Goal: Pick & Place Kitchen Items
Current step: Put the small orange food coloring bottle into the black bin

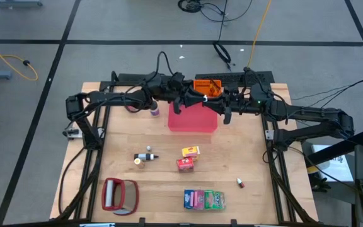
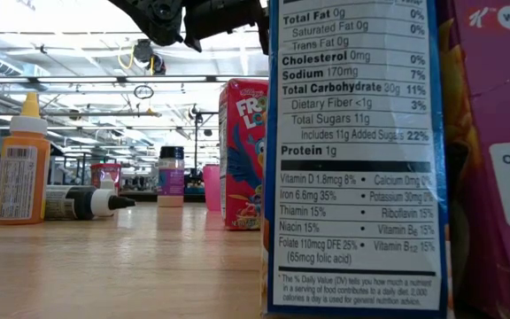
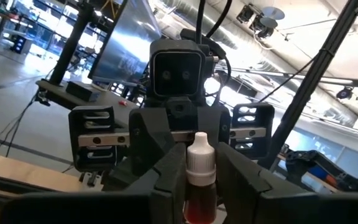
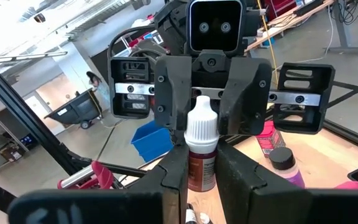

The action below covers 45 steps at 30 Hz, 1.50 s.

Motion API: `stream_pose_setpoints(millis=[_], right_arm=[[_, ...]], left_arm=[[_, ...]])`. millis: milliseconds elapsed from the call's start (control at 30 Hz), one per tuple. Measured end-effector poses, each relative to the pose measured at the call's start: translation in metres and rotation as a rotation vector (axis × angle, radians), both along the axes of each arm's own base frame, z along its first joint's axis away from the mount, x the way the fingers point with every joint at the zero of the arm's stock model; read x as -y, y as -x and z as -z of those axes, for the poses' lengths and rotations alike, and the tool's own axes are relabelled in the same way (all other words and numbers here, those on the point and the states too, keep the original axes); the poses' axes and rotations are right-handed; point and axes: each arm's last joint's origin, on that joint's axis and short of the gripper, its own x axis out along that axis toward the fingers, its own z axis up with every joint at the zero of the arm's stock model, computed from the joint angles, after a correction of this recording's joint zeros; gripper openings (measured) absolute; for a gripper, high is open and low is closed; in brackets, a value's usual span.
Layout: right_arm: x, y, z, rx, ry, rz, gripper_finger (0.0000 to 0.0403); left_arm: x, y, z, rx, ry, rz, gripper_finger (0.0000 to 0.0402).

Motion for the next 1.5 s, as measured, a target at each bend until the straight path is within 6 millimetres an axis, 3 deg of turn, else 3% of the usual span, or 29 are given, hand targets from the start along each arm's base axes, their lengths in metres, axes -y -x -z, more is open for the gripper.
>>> stream_pose_setpoints(millis=[200, 367, 600, 900, 1167, 1500], right_arm=[[0.000, -0.001, 0.001, -0.003, -0.001, 0.000, 0.0049], [0.000, -0.001, 0.001, -0.004, 0.003, 0.000, 0.0049], [0.000, -0.001, 0.001, -0.004, 0.005, -0.001, 0.0052], [0.000, -0.001, 0.002, -0.013, 0.012, -0.006, 0.0112], [-0.001, -0.001, 0.002, -0.014, 0.016, -0.047, 0.0149], [-0.001, -0.001, 0.006, -0.056, 0.004, -0.057, 0.0152]], left_arm=[[0.002, -0.001, 0.000, 0.010, -0.036, -0.008, 0.0077], [0.002, 0.000, 0.000, 0.011, -0.046, 0.002, 0.0025], [0.002, 0.000, 0.000, 0.009, -0.040, 0.011, 0.0024], [0.002, 0.000, 0.000, 0.008, -0.045, 0.013, 0.0024], [-0.012, 0.004, 0.000, 0.004, -0.043, -0.012, 0.0024], [-0.036, 0.014, 0.003, -0.031, -0.054, 0.028, 0.0024]])
